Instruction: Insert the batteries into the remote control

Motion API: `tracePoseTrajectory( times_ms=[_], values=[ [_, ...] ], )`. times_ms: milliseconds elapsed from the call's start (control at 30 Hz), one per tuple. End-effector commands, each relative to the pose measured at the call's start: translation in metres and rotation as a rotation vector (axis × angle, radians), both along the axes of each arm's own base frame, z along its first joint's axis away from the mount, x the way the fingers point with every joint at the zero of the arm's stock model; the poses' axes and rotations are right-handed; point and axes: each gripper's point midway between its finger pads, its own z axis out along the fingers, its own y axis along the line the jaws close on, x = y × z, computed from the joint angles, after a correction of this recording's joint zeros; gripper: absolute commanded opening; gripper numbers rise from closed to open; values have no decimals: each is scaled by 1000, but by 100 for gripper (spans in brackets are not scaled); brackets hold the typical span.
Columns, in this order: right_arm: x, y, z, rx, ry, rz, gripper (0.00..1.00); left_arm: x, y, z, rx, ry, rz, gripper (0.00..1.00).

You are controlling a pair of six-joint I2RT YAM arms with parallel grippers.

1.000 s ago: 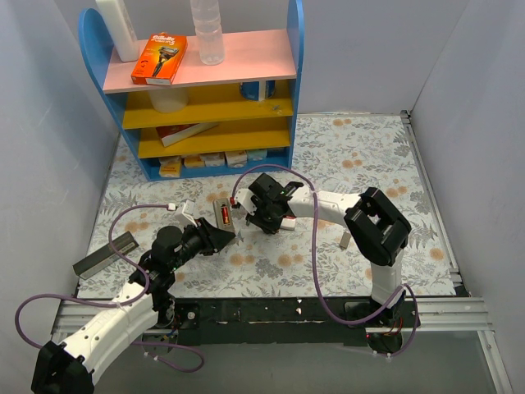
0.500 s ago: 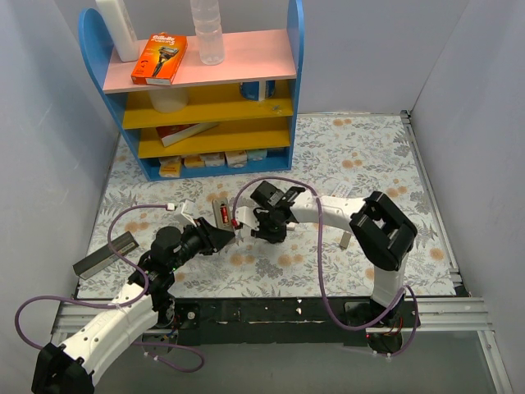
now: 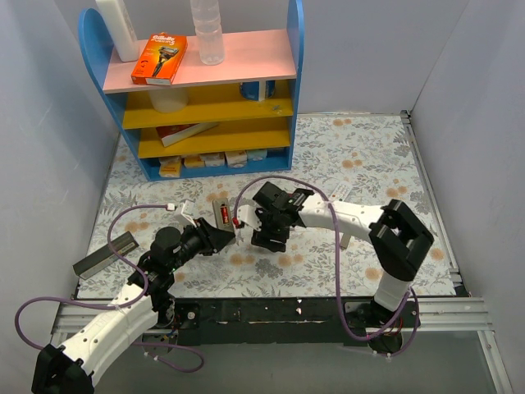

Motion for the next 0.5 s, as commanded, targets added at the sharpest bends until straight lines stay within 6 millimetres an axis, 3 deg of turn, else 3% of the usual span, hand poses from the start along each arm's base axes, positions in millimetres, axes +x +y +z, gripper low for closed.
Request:
tracePoseTrajectory(
  times_ms=[0,67,100,233,300,467],
  values=[
    [8,19,60,193,-18,-334,72,4,1,19,-7,-51,10,0],
    [14,17,76,249,-21,-514,77,4,1,20,1,-52,13,0],
    [17,9,75,249,-3,-712,79,5,1,21,3,-52,14,0],
    [2,-3,73,228,127,-1029,83,8,3,23,19,-59,27,0],
    [-4,-15,64,171,149,-1163,82,9,4,26,21,-68,30,0],
    [-9,-18,48,108,223,-1445,71,9,6,23,46,-88,28,0]
  ],
)
